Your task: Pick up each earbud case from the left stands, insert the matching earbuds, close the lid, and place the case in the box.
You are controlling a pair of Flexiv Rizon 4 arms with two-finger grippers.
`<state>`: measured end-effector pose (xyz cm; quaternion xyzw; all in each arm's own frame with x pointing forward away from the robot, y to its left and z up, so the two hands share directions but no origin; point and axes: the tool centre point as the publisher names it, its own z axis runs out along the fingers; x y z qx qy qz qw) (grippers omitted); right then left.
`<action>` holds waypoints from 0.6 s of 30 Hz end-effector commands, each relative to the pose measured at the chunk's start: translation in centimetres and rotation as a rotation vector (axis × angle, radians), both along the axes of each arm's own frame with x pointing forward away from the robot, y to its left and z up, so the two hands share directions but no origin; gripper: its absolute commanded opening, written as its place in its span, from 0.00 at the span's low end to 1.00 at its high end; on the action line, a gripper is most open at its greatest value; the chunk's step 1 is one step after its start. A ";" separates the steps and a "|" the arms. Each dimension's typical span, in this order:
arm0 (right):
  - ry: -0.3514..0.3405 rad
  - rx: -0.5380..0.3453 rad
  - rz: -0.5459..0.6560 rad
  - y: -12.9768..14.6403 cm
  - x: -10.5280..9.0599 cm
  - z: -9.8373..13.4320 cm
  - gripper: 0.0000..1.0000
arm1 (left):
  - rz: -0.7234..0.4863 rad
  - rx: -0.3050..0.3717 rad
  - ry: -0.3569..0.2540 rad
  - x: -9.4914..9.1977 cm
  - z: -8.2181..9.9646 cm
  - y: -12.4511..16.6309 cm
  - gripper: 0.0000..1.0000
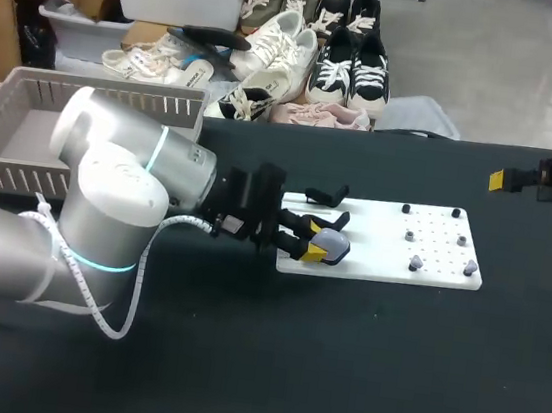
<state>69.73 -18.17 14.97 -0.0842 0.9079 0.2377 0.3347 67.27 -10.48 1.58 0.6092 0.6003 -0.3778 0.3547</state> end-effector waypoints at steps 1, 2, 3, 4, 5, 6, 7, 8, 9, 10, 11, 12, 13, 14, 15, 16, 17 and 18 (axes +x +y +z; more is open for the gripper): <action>0.000 0.003 0.005 -0.1 0.1 -0.1 1.00 | 0.009 -0.003 -0.007 -0.3 0.0 0.1 0.00; 0.000 0.003 0.005 -0.1 0.1 -0.1 1.00 | 0.009 -0.006 -0.009 -0.3 0.1 0.1 0.00; 0.000 0.003 0.005 -0.1 0.1 -0.1 1.00 | 0.010 -0.007 -0.011 -0.4 0.2 0.2 0.00; 0.000 0.003 0.005 -0.1 0.1 -0.1 1.00 | 0.011 -0.011 -0.013 -0.5 0.3 0.2 0.00; 0.000 0.003 0.005 -0.1 0.1 -0.1 1.00 | 0.014 -0.016 -0.015 -0.5 0.5 0.3 0.00; 0.000 0.003 0.005 -0.1 0.1 -0.1 1.00 | 0.015 -0.021 -0.016 -0.6 0.7 0.4 0.00; 0.000 0.003 0.005 -0.1 0.1 -0.1 1.00 | 0.017 -0.029 -0.017 -0.7 1.0 0.5 0.00; 0.000 0.003 0.005 -0.1 0.1 -0.1 1.00 | 0.019 -0.037 -0.017 -0.8 1.2 0.6 0.00; 0.000 0.003 0.005 -0.1 0.1 -0.1 1.00 | 0.020 -0.046 -0.015 -0.9 1.6 0.7 0.00; 0.000 0.003 0.005 -0.1 0.1 -0.1 1.00 | 0.018 -0.057 -0.016 -1.0 2.0 0.8 0.00; 0.000 0.003 0.005 -0.1 0.1 -0.1 1.00 | 0.016 -0.069 -0.017 -1.1 2.4 0.9 0.00; 0.000 0.003 0.005 -0.1 0.1 -0.1 1.00 | 0.016 -0.080 -0.016 -1.3 2.9 1.0 0.00; 0.000 0.003 0.005 -0.1 0.1 -0.1 1.00 | 0.016 -0.093 -0.014 -1.4 3.3 1.0 0.00; 0.000 0.003 0.005 -0.1 0.1 -0.1 1.00 | 0.019 -0.109 -0.011 -1.6 3.9 1.0 0.00; 0.000 0.003 0.005 -0.1 0.1 -0.1 1.00 | 0.024 -0.124 -0.011 -1.8 4.3 1.0 0.00; 0.000 0.003 0.005 -0.1 0.1 -0.1 1.00 | 0.027 -0.140 -0.007 -1.9 4.8 1.0 0.00; 0.000 0.003 0.005 -0.1 0.1 -0.1 1.00 | 0.030 -0.157 -0.004 -2.2 5.4 1.0 0.00; 0.000 0.003 0.005 -0.1 0.1 -0.1 1.00 | 0.033 -0.172 -0.005 -2.4 5.8 1.0 0.00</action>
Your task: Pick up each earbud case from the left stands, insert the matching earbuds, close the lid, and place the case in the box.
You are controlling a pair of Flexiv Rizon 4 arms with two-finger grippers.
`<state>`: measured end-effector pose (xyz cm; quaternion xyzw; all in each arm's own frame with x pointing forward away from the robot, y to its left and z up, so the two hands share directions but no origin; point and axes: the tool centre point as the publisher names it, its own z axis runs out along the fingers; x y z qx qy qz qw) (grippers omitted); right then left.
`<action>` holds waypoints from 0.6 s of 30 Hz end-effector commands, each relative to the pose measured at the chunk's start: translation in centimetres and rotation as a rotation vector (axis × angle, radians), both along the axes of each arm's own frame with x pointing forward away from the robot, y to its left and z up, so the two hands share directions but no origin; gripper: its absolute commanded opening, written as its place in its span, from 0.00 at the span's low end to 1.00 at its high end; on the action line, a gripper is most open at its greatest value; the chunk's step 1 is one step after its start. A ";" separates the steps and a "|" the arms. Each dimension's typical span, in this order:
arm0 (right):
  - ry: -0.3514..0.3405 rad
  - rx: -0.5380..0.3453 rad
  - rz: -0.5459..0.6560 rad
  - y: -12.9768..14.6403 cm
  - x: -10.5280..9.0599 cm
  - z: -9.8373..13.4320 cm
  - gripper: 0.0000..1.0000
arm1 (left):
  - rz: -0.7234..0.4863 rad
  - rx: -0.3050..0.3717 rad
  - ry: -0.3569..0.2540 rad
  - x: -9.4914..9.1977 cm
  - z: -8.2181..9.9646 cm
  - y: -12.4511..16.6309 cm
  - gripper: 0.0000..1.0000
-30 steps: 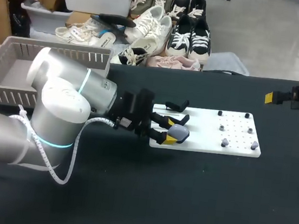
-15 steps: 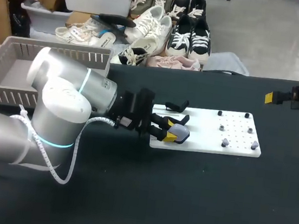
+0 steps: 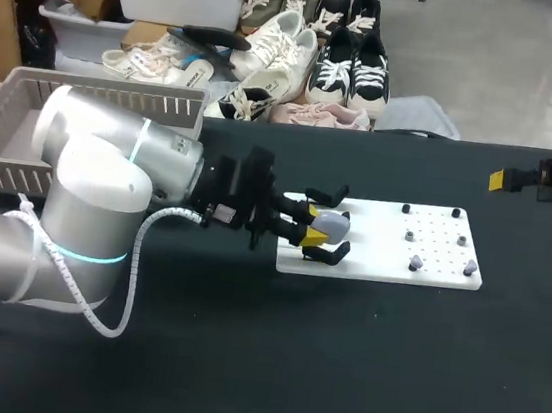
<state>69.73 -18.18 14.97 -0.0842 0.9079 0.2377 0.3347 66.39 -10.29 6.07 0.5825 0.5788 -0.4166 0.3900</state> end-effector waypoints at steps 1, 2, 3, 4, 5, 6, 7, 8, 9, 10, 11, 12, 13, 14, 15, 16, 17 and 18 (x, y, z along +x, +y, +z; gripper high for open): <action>0.000 0.003 0.005 -0.1 0.1 -0.1 1.00 | 0.028 -0.062 -0.013 -1.8 1.8 0.8 0.00; 0.000 0.003 0.005 -0.1 0.1 -0.1 1.00 | 0.028 -0.079 -0.012 -2.0 2.3 0.7 0.00; 0.000 0.003 0.005 -0.1 0.1 -0.1 1.00 | 0.028 -0.095 -0.015 -2.3 2.7 0.6 0.00; 0.000 0.003 0.005 -0.1 0.1 -0.1 1.00 | 0.031 -0.108 -0.018 -2.5 3.1 0.6 0.00; 0.000 0.003 0.005 -0.1 0.1 -0.1 1.00 | 0.032 -0.123 -0.016 -2.7 3.5 0.5 0.00; 0.000 0.003 0.005 -0.1 0.1 -0.1 1.00 | 0.034 -0.138 -0.019 -2.9 3.9 0.4 0.00; 0.000 0.003 0.005 -0.1 0.1 -0.1 1.00 | 0.036 -0.149 -0.019 -3.1 4.2 0.2 0.00; 0.000 0.003 0.005 -0.1 0.1 -0.1 1.00 | 0.036 -0.162 -0.019 -3.3 4.5 0.1 0.00; 0.000 0.003 0.005 -0.1 0.1 -0.1 1.00 | 0.037 -0.173 -0.021 -3.4 4.8 0.0 0.00; 0.000 0.003 0.005 -0.1 0.1 -0.1 1.00 | 0.039 -0.186 -0.030 -3.6 4.9 -0.1 0.00; 0.000 0.003 0.005 -0.1 0.1 -0.1 1.00 | 0.037 -0.194 -0.033 -3.7 5.1 -0.3 0.00; 0.000 0.003 0.005 -0.1 0.1 -0.1 1.00 | 0.034 -0.199 -0.035 -3.9 5.2 -0.4 0.00; 0.000 0.003 0.005 -0.1 0.1 -0.1 1.00 | 0.034 -0.203 -0.036 -4.0 5.3 -0.5 0.00; 0.000 0.003 0.005 -0.1 0.1 -0.1 1.00 | 0.030 -0.213 -0.042 -4.1 5.3 -0.7 0.00; 0.000 0.003 0.005 -0.1 0.1 -0.1 1.00 | 0.024 -0.221 -0.047 -4.2 5.4 -0.8 0.00; 0.000 0.003 0.005 -0.1 0.1 -0.1 1.00 | 0.021 -0.230 -0.050 -4.4 5.5 -0.8 0.00; 0.000 0.003 0.005 -0.1 0.1 -0.1 1.00 | 0.020 -0.239 -0.060 -4.5 5.7 -0.9 0.00; 0.000 0.003 0.005 -0.1 0.1 -0.1 1.00 | 0.012 -0.250 -0.068 -4.6 5.8 -1.0 0.00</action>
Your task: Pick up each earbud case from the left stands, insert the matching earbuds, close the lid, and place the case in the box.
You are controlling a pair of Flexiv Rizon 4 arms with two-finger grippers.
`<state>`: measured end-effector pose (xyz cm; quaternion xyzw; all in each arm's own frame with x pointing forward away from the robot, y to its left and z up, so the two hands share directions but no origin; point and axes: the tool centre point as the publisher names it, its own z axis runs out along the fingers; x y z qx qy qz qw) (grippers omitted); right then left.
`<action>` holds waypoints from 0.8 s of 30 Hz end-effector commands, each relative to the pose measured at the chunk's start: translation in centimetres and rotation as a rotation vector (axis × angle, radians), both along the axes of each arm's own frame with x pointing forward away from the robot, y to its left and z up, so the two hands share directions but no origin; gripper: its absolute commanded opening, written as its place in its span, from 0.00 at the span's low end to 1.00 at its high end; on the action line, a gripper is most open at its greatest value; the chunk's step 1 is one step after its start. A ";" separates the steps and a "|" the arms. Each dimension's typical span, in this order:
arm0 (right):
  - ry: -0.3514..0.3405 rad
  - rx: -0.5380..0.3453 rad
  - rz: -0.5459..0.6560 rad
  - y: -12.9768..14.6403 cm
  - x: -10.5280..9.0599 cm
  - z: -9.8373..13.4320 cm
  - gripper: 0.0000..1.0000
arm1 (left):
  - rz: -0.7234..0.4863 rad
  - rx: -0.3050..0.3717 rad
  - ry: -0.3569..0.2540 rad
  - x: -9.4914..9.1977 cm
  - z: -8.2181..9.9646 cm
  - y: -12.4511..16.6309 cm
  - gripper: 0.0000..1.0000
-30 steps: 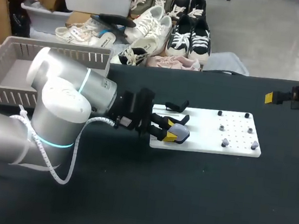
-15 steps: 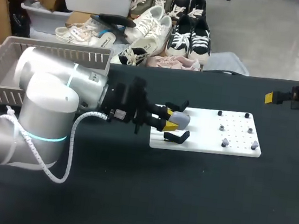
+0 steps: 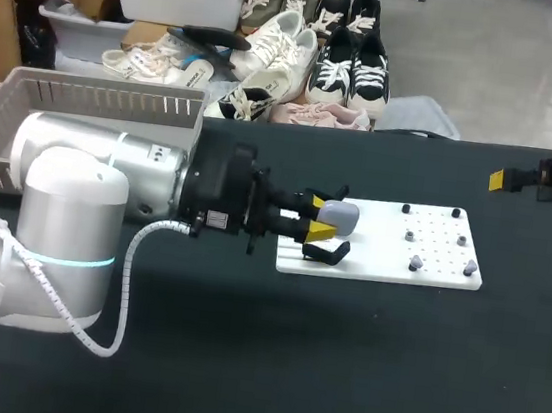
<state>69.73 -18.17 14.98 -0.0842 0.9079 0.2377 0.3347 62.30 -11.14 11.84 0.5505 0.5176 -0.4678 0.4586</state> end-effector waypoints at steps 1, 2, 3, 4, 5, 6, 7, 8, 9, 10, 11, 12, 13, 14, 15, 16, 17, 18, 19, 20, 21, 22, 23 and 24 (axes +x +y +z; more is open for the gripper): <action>0.000 0.003 0.005 -0.1 0.1 -0.1 1.00 | 0.028 -0.044 -0.031 -0.6 0.2 -0.2 0.00; 0.000 0.003 0.005 -0.1 0.1 -0.1 1.00 | 0.024 -0.052 -0.037 -0.7 0.3 -0.2 0.00; 0.000 0.003 0.005 -0.1 0.1 -0.1 1.00 | 0.021 -0.062 -0.045 -0.8 0.4 -0.3 0.00; 0.000 0.003 0.005 -0.1 0.1 -0.1 1.00 | 0.014 -0.075 -0.055 -0.8 0.5 -0.3 0.00; 0.000 0.003 0.005 -0.1 0.1 -0.1 1.00 | 0.009 -0.084 -0.071 -0.8 0.5 -0.3 0.00; 0.000 0.003 0.005 -0.1 0.1 -0.1 1.00 | 0.006 -0.088 -0.074 -0.9 0.6 -0.3 0.00; 0.000 0.003 0.005 -0.1 0.1 -0.1 1.00 | 0.004 -0.090 -0.073 -0.9 0.6 -0.4 0.00; 0.000 0.003 0.005 -0.1 0.1 -0.1 1.00 | 0.001 -0.094 -0.076 -0.9 0.7 -0.4 0.00; 0.000 0.003 0.005 -0.1 0.1 -0.1 1.00 | -0.003 -0.101 -0.084 -0.9 0.7 -0.4 0.00; 0.000 0.003 0.005 -0.1 0.1 -0.1 1.00 | -0.007 -0.105 -0.089 -0.9 0.7 -0.5 0.00; 0.000 0.003 0.005 -0.1 0.1 -0.1 1.00 | -0.013 -0.108 -0.094 -0.9 0.7 -0.5 0.00; 0.000 0.003 0.005 -0.1 0.1 -0.1 1.00 | -0.016 -0.111 -0.101 -0.9 0.8 -0.5 0.00; 0.000 0.003 0.005 -0.1 0.1 -0.1 1.00 | -0.022 -0.112 -0.111 -1.0 0.7 -0.6 0.00; 0.000 0.003 0.005 -0.1 0.1 -0.1 1.00 | -0.025 -0.112 -0.113 -1.0 0.7 -0.6 0.00; 0.000 0.003 0.005 -0.1 0.1 -0.1 1.00 | -0.026 -0.112 -0.113 -1.0 0.7 -0.7 0.00; 0.000 0.003 0.005 -0.1 0.1 -0.1 1.00 | -0.031 -0.112 -0.117 -1.0 0.7 -0.7 0.00; 0.000 0.003 0.005 -0.1 0.1 -0.1 1.00 | -0.035 -0.111 -0.120 -1.1 0.7 -0.7 0.00; 0.000 0.003 0.005 -0.1 0.1 -0.1 1.00 | -0.037 -0.109 -0.122 -1.1 0.6 -0.8 0.00; 0.000 0.003 0.005 -0.1 0.1 -0.1 1.00 | -0.040 -0.106 -0.126 -1.1 0.6 -0.8 0.00; 0.000 0.003 0.005 -0.1 0.1 -0.1 1.00 | -0.049 -0.100 -0.127 -1.1 0.6 -0.8 0.00; 0.000 0.003 0.005 -0.1 0.1 -0.1 1.00 | -0.056 -0.097 -0.132 -1.1 0.6 -0.8 0.00; 0.000 0.003 0.005 -0.1 0.1 -0.1 1.00 | -0.056 -0.098 -0.135 -1.1 0.6 -0.8 0.00; 0.000 0.003 0.005 -0.1 0.1 -0.1 1.00 | -0.056 -0.097 -0.136 -1.1 0.6 -0.8 0.00; 0.000 0.003 0.005 -0.1 0.1 -0.1 1.00 | -0.057 -0.096 -0.137 -1.2 0.6 -0.8 0.00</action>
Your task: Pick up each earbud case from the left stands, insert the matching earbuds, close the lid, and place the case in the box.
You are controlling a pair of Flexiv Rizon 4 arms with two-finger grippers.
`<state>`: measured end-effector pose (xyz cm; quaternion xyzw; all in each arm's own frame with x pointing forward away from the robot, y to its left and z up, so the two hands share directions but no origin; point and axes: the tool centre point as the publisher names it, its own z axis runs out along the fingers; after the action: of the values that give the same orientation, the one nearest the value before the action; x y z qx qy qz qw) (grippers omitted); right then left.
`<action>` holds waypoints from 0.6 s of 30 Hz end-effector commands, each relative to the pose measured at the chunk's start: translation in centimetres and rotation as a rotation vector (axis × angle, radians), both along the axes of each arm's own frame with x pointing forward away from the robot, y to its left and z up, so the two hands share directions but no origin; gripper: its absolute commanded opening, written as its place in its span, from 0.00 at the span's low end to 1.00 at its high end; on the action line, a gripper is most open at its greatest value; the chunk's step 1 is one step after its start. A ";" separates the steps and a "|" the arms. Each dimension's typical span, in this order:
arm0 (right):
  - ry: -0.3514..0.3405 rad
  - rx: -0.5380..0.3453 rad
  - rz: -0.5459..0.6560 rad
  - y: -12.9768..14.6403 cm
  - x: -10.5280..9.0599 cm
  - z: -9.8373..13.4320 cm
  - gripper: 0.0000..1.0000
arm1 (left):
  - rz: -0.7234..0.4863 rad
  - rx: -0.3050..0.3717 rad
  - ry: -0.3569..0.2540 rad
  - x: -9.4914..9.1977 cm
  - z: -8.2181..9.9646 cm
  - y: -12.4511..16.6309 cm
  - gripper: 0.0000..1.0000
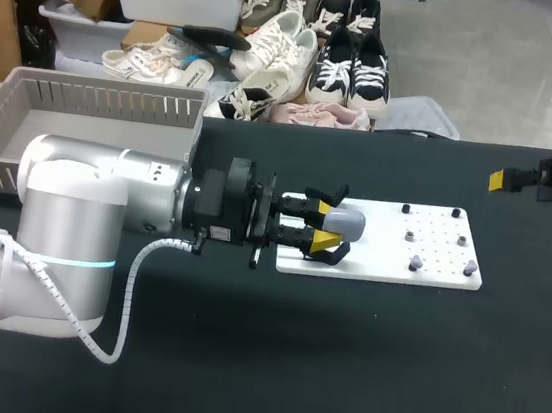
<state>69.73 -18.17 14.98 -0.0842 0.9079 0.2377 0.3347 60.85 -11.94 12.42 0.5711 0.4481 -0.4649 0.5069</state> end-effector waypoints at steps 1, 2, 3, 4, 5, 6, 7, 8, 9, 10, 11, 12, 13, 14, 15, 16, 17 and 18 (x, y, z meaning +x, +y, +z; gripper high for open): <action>0.000 0.003 0.005 -0.1 0.1 -0.1 1.00 | -0.005 0.000 -0.003 0.3 0.0 0.0 0.00; 0.000 0.003 0.005 -0.1 0.1 -0.1 1.00 | -0.003 0.000 -0.002 0.3 0.1 0.1 0.00; 0.000 0.003 0.005 -0.1 0.1 -0.1 1.00 | -0.001 0.000 -0.002 0.4 0.2 0.1 0.00; 0.000 0.003 0.005 -0.1 0.1 -0.1 1.00 | -0.001 0.000 -0.002 0.4 0.2 0.1 0.00; 0.000 0.003 0.005 -0.1 0.1 -0.1 1.00 | -0.001 0.000 -0.002 0.4 0.2 0.1 0.00; 0.000 0.003 0.005 -0.1 0.1 -0.1 1.00 | -0.001 0.000 -0.002 0.4 0.2 0.1 0.00; 0.000 0.003 0.005 -0.1 0.1 -0.1 1.00 | -0.001 0.000 -0.002 0.4 0.2 0.1 0.00; 0.000 0.003 0.005 -0.1 0.1 -0.1 1.00 | -0.001 0.000 -0.002 0.4 0.2 0.1 0.00; 0.000 0.003 0.005 -0.1 0.1 -0.1 1.00 | -0.001 0.000 -0.002 0.4 0.2 0.1 0.00; 0.000 0.003 0.005 -0.1 0.1 -0.1 1.00 | -0.001 0.000 -0.002 0.4 0.2 0.1 0.00; 0.000 0.003 0.005 -0.1 0.1 -0.1 1.00 | -0.001 0.000 -0.002 0.4 0.2 0.1 0.00; 0.000 0.003 0.005 -0.1 0.1 -0.1 1.00 | -0.001 0.000 -0.002 0.4 0.2 0.1 0.00; 0.000 0.003 0.005 -0.1 0.1 -0.1 1.00 | -0.001 0.000 -0.002 0.4 0.2 0.1 0.00; 0.000 0.003 0.005 -0.1 0.1 -0.1 1.00 | -0.001 0.000 -0.002 0.4 0.2 0.1 0.00; 0.000 0.003 0.005 -0.1 0.1 -0.1 1.00 | -0.001 0.000 -0.002 0.4 0.2 0.1 0.00; 0.000 0.003 0.005 -0.1 0.1 -0.1 1.00 | -0.001 0.000 -0.002 0.4 0.2 0.1 0.00; 0.000 0.003 0.005 -0.1 0.1 -0.1 1.00 | -0.001 0.000 -0.002 0.4 0.2 0.1 0.00; 0.000 0.003 0.005 -0.1 0.1 -0.1 1.00 | -0.001 0.000 -0.002 0.4 0.2 0.1 0.00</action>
<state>69.73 -18.17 14.98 -0.0842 0.9079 0.2377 0.3347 61.24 -11.90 12.64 0.5727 0.4479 -0.4648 0.5054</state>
